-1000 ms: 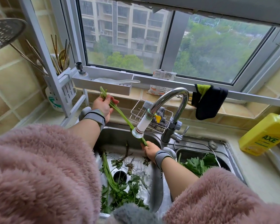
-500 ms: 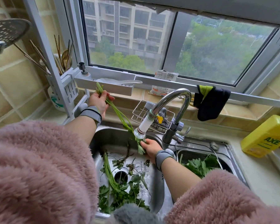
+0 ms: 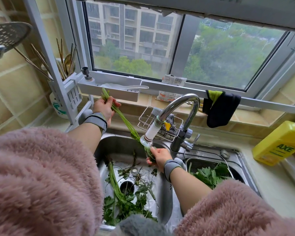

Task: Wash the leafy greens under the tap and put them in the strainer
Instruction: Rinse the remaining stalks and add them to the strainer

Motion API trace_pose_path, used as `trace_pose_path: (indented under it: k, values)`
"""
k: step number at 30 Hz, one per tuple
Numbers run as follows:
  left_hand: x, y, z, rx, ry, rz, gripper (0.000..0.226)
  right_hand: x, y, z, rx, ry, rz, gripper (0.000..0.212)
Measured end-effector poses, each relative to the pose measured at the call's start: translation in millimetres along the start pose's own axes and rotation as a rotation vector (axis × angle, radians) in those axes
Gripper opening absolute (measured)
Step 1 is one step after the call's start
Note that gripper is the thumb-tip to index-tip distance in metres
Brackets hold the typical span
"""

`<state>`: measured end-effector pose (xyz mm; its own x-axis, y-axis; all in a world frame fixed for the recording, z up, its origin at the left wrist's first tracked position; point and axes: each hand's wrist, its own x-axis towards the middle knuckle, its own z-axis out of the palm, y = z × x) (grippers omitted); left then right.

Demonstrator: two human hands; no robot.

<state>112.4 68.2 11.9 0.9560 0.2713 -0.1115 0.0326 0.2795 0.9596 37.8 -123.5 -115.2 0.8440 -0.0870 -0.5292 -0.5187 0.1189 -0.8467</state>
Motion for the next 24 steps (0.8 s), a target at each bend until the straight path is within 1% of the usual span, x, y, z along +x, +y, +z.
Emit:
trace_pose_path:
  k: [1,2,4,5,6,8,10,11,13,15,17,18,19,20,21,22,23,24]
  values:
    - [-1,0,0,0.002,-0.005,-0.004,0.028,0,-1,-1,-0.066,0.004,0.037,0.034]
    - [-2,-1,-1,0.007,-0.009,-0.01,0.028,-1,-1,-2,-0.215,0.006,0.066,0.037]
    - [-9,-5,-1,0.034,-0.03,-0.051,0.029,-3,-3,-7,-0.598,-0.028,0.085,0.035]
    - [-14,-9,-1,0.056,-0.046,-0.089,0.029,-5,-3,-10,-0.746,-0.052,0.061,0.031]
    - [-21,-16,0,0.071,-0.067,-0.135,0.028,-8,-4,-13,-0.824,-0.06,0.035,0.031]
    - [-35,-33,2,0.089,-0.107,-0.227,0.027,-9,-6,-14,-0.826,-0.016,-0.013,0.042]
    - [-52,-52,7,0.086,-0.133,-0.31,0.026,-13,-9,-14,-0.652,-0.012,-0.096,0.048]
    - [-57,-60,8,0.076,-0.13,-0.34,0.026,-15,-13,-9,-0.548,-0.05,-0.13,0.049]
    - [-67,-73,16,0.051,-0.145,-0.387,0.026,-21,-15,-6,-0.376,-0.142,-0.129,0.048]
    - [-75,-79,25,0.004,-0.162,-0.43,0.023,-32,-14,-4,-0.318,-0.24,-0.105,0.044]
    - [-80,-82,31,-0.058,-0.184,-0.477,0.013,-36,-10,-2,-0.396,-0.3,-0.124,0.033]
    - [-82,-85,32,-0.075,-0.189,-0.495,0.01,-37,-6,-3,-0.44,-0.291,-0.146,0.023]
    - [-84,-88,32,-0.074,-0.195,-0.505,0.012,-38,-2,-4,-0.464,-0.269,-0.163,0.009]
    - [-85,-91,32,-0.059,-0.203,-0.505,0.017,-39,-1,-6,-0.488,-0.239,-0.184,0.011]
    - [-85,-94,29,-0.041,-0.211,-0.506,0.02,-37,2,-7,-0.504,-0.208,-0.194,0.021]
    - [-87,-96,28,-0.019,-0.225,-0.509,0.017,-38,3,-9,-0.549,-0.173,-0.197,0.026]
    - [-90,-97,27,0.0,-0.236,-0.526,0.01,-37,4,-11,-0.608,-0.148,-0.203,0.026]
    - [-94,-98,25,0.022,-0.24,-0.545,0.011,-35,6,-13,-0.676,-0.13,-0.208,0.024]
